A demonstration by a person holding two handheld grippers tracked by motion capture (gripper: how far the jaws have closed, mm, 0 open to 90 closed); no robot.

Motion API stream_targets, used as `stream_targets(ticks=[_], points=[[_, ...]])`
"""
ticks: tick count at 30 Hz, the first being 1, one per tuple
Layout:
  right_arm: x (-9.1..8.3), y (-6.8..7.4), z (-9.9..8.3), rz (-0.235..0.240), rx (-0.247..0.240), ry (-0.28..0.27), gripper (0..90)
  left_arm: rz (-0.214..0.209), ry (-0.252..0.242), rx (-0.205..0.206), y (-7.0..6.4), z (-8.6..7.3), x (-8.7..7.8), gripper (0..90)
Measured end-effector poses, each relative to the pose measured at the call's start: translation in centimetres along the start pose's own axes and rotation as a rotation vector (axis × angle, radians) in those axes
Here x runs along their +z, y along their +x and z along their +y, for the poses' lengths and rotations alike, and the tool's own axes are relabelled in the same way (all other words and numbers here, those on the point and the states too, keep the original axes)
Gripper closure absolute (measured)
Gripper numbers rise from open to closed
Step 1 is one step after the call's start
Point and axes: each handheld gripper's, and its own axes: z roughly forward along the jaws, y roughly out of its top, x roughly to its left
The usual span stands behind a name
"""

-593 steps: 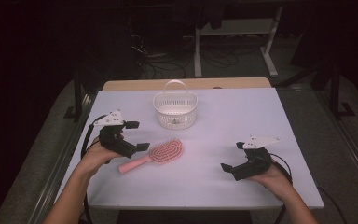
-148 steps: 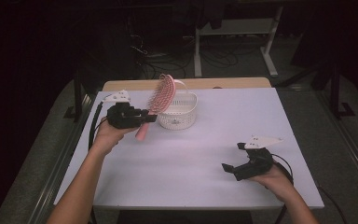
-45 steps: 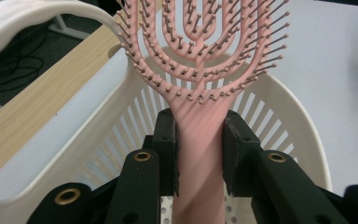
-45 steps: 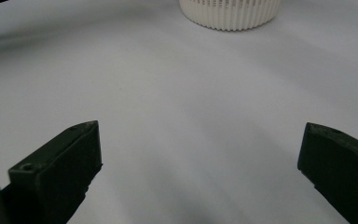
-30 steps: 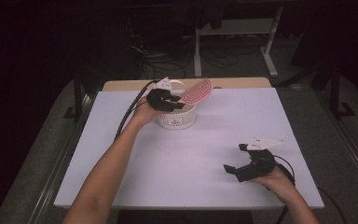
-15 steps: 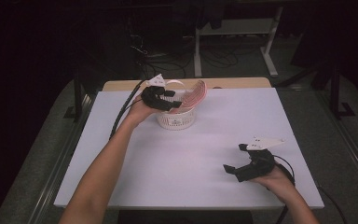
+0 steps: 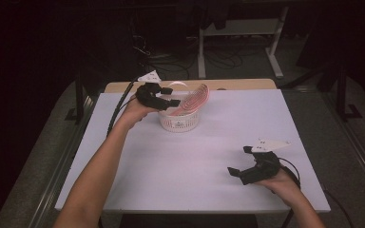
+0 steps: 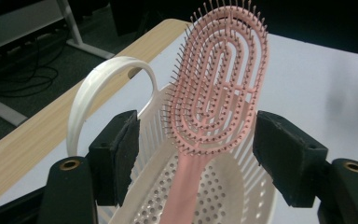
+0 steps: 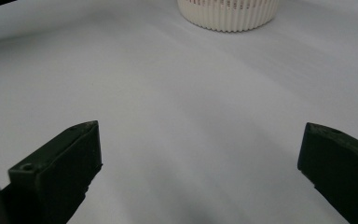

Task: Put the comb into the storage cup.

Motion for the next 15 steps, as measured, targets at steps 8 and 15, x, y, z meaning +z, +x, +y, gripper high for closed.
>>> stream_targets(ticks=[8,15], points=[[0.0,-0.1,-0.1,0.0,0.004,-0.003,0.0,0.011,0.014,-0.012,-0.5,-0.4,-1.7,27.6],[0.0,-0.1,-0.1,-0.001,0.005,0.0,0.0,0.009,0.018,-0.034,-0.8,-1.0,-2.6,23.6]])
